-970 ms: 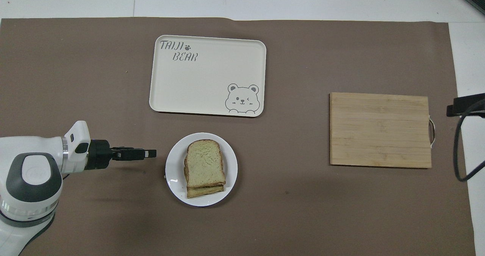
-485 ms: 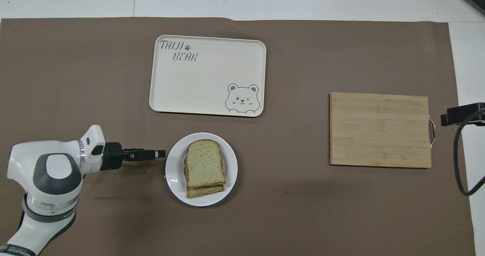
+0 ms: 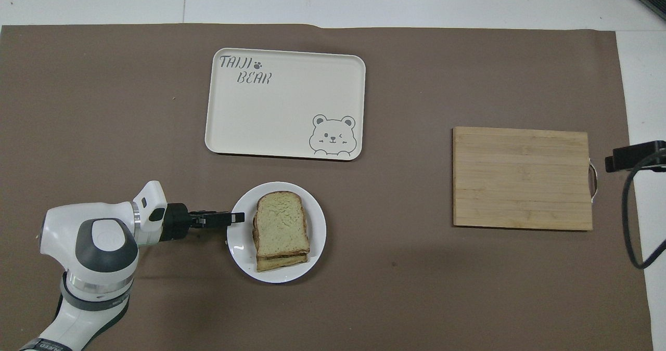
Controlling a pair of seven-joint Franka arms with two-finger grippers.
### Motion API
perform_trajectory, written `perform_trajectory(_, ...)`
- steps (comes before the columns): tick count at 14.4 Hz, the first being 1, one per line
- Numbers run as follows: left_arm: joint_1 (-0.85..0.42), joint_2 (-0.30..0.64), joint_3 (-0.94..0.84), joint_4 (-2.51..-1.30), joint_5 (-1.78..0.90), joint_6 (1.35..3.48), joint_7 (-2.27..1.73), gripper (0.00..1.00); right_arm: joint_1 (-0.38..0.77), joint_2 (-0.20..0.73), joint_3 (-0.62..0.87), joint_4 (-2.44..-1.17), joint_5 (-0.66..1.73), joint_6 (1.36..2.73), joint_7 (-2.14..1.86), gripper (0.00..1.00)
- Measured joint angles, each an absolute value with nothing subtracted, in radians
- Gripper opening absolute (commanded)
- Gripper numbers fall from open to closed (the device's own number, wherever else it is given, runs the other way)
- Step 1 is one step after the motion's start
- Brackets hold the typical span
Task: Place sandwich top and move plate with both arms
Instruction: 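Grip the plate rim with the left gripper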
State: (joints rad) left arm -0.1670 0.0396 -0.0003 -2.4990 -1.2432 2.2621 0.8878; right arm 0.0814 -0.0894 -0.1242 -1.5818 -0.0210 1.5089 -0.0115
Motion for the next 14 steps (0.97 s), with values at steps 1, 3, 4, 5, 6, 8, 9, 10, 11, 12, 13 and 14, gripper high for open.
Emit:
perform_trajectory(1, -0.168, 0.04, 0.0, -2.504, -1.243, 2.262, 0.888, 0.34, 0.083, -0.089, -0.124, -1.584, -0.021, 1.509, -0.011, 1.0)
perform_trajectory(3, -0.174, 0.04, 0.0, -2.51, -1.243, 2.262, 0.889, 0.18, 0.085, -0.089, -0.124, -1.589, -0.021, 1.509, -0.011, 1.0)
perform_trajectory(4, -0.18, 0.039, 0.0, -2.511, -1.243, 2.262, 0.889, 0.11, 0.085, -0.089, -0.124, -1.59, -0.021, 1.509, -0.011, 1.0)
perform_trajectory(5, -0.186, 0.039, -0.001, -2.511, -1.243, 2.262, 0.889, 0.03, 0.085, -0.089, -0.124, -1.591, -0.021, 1.509, -0.011, 1.0)
perform_trajectory(6, -0.191, 0.038, -0.001, -2.511, -1.244, 2.262, 0.889, 0.0, 0.085, -0.089, -0.124, -1.591, -0.021, 1.509, -0.011, 1.0)
perform_trajectory(8, -0.197, 0.028, -0.001, -2.511, -1.246, 2.25, 0.891, 0.0, 0.085, -0.089, -0.124, -1.592, -0.021, 1.509, -0.011, 1.0)
perform_trajectory(9, -0.203, 0.022, 0.0, -2.512, -1.246, 2.251, 0.891, 0.0, 0.085, -0.089, -0.124, -1.592, -0.021, 1.509, -0.011, 1.0)
perform_trajectory(10, -0.207, 0.021, 0.0, -2.512, -1.247, 2.251, 0.891, 0.0, 0.085, -0.089, -0.124, -1.592, -0.021, 1.509, -0.011, 1.0)
perform_trajectory(11, -0.208, 0.021, 0.0, -2.512, -1.247, 2.251, 0.891, 0.0, 0.085, -0.089, -0.124, -1.592, -0.021, 1.509, -0.011, 1.0)
perform_trajectory(12, -0.208, 0.021, 0.0, -2.512, -1.248, 2.251, 0.891, 0.0, 0.085, -0.089, -0.124, -1.592, -0.021, 1.509, -0.011, 1.0)
perform_trajectory(13, -0.208, 0.021, 0.0, -2.512, -1.248, 2.251, 0.891, 0.0, 0.085, -0.089, -0.124, -1.592, -0.021, 1.509, -0.011, 1.0)
perform_trajectory(14, -0.208, 0.021, 0.0, -2.512, -1.248, 2.251, 0.891, 0.0, 0.085, -0.089, -0.124, -1.592, -0.021, 1.509, -0.011, 1.0)
